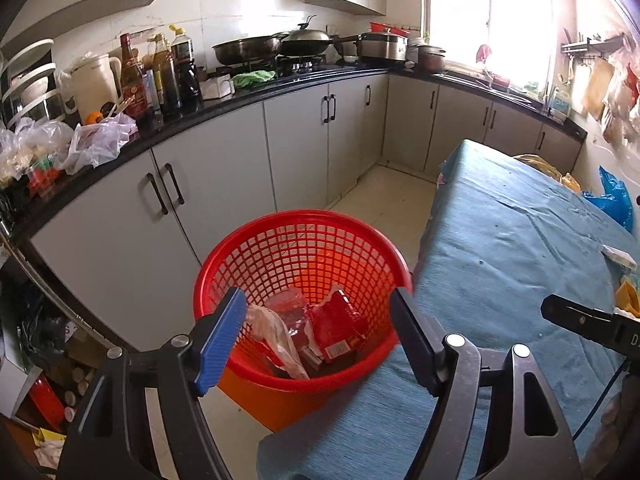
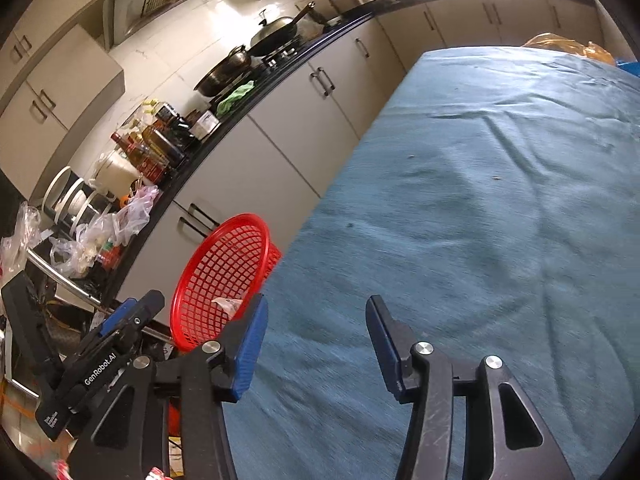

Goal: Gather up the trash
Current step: 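Carry both bags to the red basket and open both grippers, then return both tools to the table toward the white sock bundle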

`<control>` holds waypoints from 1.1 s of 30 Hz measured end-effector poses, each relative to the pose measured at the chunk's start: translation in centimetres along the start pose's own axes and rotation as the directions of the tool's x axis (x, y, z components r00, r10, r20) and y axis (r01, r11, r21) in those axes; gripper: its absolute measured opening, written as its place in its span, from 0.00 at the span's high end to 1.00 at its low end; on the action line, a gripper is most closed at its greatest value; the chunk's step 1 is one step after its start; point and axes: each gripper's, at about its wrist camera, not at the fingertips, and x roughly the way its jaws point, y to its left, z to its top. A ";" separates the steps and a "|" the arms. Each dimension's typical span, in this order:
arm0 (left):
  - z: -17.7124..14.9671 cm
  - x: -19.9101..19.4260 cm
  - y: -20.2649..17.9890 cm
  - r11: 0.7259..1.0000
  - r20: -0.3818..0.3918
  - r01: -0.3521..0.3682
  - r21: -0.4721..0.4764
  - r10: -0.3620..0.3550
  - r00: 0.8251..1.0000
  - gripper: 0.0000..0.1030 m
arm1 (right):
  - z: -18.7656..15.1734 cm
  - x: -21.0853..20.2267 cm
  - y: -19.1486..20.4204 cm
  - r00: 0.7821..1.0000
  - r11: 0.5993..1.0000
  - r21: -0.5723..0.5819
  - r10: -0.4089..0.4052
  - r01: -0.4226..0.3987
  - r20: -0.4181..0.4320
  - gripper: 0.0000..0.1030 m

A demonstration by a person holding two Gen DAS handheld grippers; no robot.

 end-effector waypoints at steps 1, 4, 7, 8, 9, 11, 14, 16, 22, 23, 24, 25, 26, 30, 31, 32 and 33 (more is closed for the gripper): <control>0.0 -0.2 -0.2 1.000 0.002 0.003 0.003 -0.003 1.000 0.29 | -0.1 -0.4 -0.1 1.000 1.000 -0.001 -0.007 0.007 0.005 0.45; -0.2 -0.8 -1.1 1.000 0.007 0.013 0.009 -0.013 1.000 0.29 | -0.6 -1.7 -0.6 0.999 0.999 -0.009 -0.035 0.035 0.026 0.44; -0.5 -1.4 -2.0 1.000 0.012 0.028 0.014 -0.028 1.000 0.29 | -1.1 -3.1 -1.1 0.997 0.998 -0.018 -0.066 0.067 0.047 0.44; -0.6 -1.7 -2.4 0.999 0.016 0.034 0.018 -0.035 0.999 0.29 | -1.2 -3.6 -1.3 0.996 0.997 -0.020 -0.075 0.076 0.054 0.44; -0.7 -2.0 -2.8 0.999 0.020 0.041 0.023 -0.042 0.999 0.29 | -1.3 -4.2 -1.5 0.994 0.996 -0.023 -0.087 0.089 0.064 0.44; -0.9 -2.5 -3.7 0.998 0.024 0.056 0.037 -0.057 0.998 0.28 | -1.6 -5.4 -2.0 0.991 0.994 -0.025 -0.107 0.110 0.083 0.44; -1.2 -3.1 -5.5 0.994 0.023 0.090 0.065 -0.092 0.995 0.26 | -2.0 -7.3 -3.0 0.985 0.991 -0.014 -0.134 0.136 0.109 0.43; -1.5 -3.4 -7.1 0.987 0.014 0.129 0.092 -0.131 0.991 0.26 | -2.4 -8.9 -3.9 0.979 0.987 -0.004 -0.157 0.159 0.126 0.42; -2.7 -4.0 -12.2 0.958 -0.038 0.241 0.157 -0.238 0.971 0.26 | -4.3 -14.5 -8.2 0.954 0.968 0.047 -0.249 0.245 0.167 0.39; -2.9 -4.0 -13.1 0.951 -0.050 0.261 0.167 -0.256 0.965 0.26 | -4.6 -15.5 -9.1 0.946 0.962 0.058 -0.272 0.266 0.174 0.38; -3.1 -4.0 -14.1 0.942 -0.066 0.286 0.176 -0.279 0.958 0.26 | -4.9 -16.6 -10.1 0.937 0.954 0.069 -0.300 0.292 0.180 0.37; -3.3 -4.0 -15.0 0.933 -0.081 0.309 0.183 -0.299 0.951 0.25 | -5.2 -17.6 -11.1 0.927 0.945 0.080 -0.326 0.317 0.186 0.36; -3.5 -4.0 -15.9 0.926 -0.093 0.327 0.189 -0.314 0.945 0.25 | -5.5 -18.5 -12.0 0.917 0.937 0.090 -0.350 0.339 0.191 0.36; -4.2 -3.9 -20.5 0.885 -0.157 0.411 0.219 -0.384 0.910 0.25 | -6.5 -22.3 -16.0 0.874 0.895 0.158 -0.442 0.416 0.203 0.35; -4.4 -3.9 -21.3 0.877 -0.170 0.423 0.226 -0.392 0.904 0.25 | -6.6 -23.0 -16.9 0.869 0.890 0.177 -0.451 0.420 0.204 0.35; -4.5 -3.8 -22.6 0.866 -0.188 0.443 0.233 -0.407 0.894 0.25 | -6.8 -23.8 -18.0 0.863 0.883 0.202 -0.461 0.424 0.205 0.35; -4.7 -3.7 -23.8 0.852 -0.208 0.465 0.239 -0.423 0.882 0.25 | -6.9 -24.4 -18.9 0.858 0.877 0.223 -0.469 0.426 0.207 0.35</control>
